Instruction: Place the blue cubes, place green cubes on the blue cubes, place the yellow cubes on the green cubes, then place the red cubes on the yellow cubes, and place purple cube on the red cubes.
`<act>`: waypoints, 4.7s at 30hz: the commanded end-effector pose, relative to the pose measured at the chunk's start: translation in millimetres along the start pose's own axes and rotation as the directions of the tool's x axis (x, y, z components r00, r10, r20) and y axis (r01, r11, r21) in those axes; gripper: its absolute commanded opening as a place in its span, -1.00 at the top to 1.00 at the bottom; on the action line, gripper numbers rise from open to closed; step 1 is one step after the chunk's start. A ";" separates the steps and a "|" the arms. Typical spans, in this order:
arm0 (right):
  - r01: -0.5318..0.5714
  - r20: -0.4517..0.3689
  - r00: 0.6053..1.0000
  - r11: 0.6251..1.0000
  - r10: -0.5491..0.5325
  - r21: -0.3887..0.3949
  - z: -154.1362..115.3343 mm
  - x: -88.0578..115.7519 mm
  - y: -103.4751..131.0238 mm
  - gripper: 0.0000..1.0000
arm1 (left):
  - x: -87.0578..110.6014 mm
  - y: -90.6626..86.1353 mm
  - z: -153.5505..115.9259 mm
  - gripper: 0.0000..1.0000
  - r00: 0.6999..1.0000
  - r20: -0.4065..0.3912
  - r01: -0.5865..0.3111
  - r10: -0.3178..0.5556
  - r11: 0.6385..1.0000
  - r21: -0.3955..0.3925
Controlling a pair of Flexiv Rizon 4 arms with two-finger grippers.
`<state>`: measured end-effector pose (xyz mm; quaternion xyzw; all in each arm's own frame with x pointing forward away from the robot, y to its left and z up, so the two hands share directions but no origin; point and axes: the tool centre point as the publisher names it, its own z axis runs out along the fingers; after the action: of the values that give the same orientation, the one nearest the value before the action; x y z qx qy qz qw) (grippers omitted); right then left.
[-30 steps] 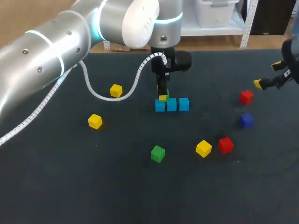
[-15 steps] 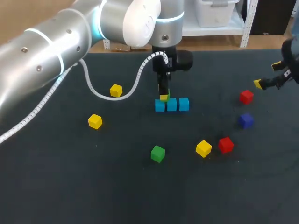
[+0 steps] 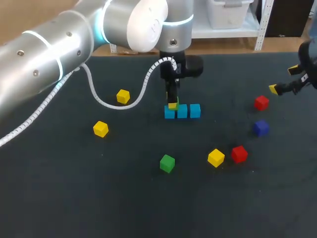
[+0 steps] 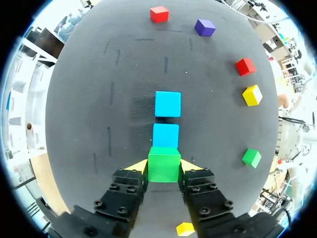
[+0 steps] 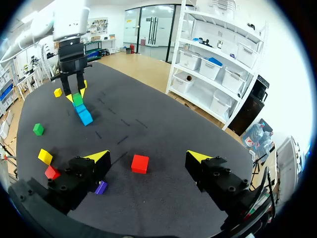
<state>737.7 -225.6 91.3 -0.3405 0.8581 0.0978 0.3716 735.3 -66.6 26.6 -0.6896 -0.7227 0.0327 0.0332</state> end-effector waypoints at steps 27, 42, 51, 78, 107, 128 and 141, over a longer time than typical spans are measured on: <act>0.000 -0.001 1.000 1.000 0.000 0.004 0.6 -0.3 0.4 -1.00 | -2.9 -0.5 3.4 -1.00 1.000 0.008 -0.001 0.001 1.000 0.016; 0.000 -0.001 1.000 1.000 0.000 0.004 0.6 -0.3 0.4 -1.00 | -4.5 -1.3 2.2 0.22 1.000 0.023 -0.004 0.004 1.000 0.007; 0.000 -0.001 1.000 1.000 0.000 0.004 0.6 -0.3 0.4 -1.00 | -4.3 -1.8 0.8 0.44 1.000 0.020 -0.005 0.005 1.000 0.003; 0.000 -0.001 1.000 1.000 0.000 0.004 0.6 -0.3 0.4 -1.00 | -5.9 -2.7 2.3 0.07 1.000 0.021 -0.011 0.011 1.000 0.004; 0.000 -0.001 1.000 1.000 0.000 0.004 0.6 -0.3 0.4 -1.00 | -4.9 -0.1 1.7 0.16 1.000 0.014 0.003 -0.003 1.000 -0.003; 0.000 -0.001 1.000 1.000 0.000 0.004 0.6 -0.3 0.4 -1.00 | 16.7 -18.0 -29.4 -1.00 0.994 0.050 0.104 -0.100 0.991 -0.080; 0.000 -0.001 1.000 1.000 0.000 0.004 0.6 -0.3 0.4 -1.00 | 26.9 -45.2 -38.8 -1.00 0.978 0.029 0.206 -0.204 0.974 -0.091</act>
<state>737.7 -225.7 91.3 -0.3405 0.8582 0.0978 0.3716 701.7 -48.8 67.6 -0.6148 -0.7884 0.0143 0.0151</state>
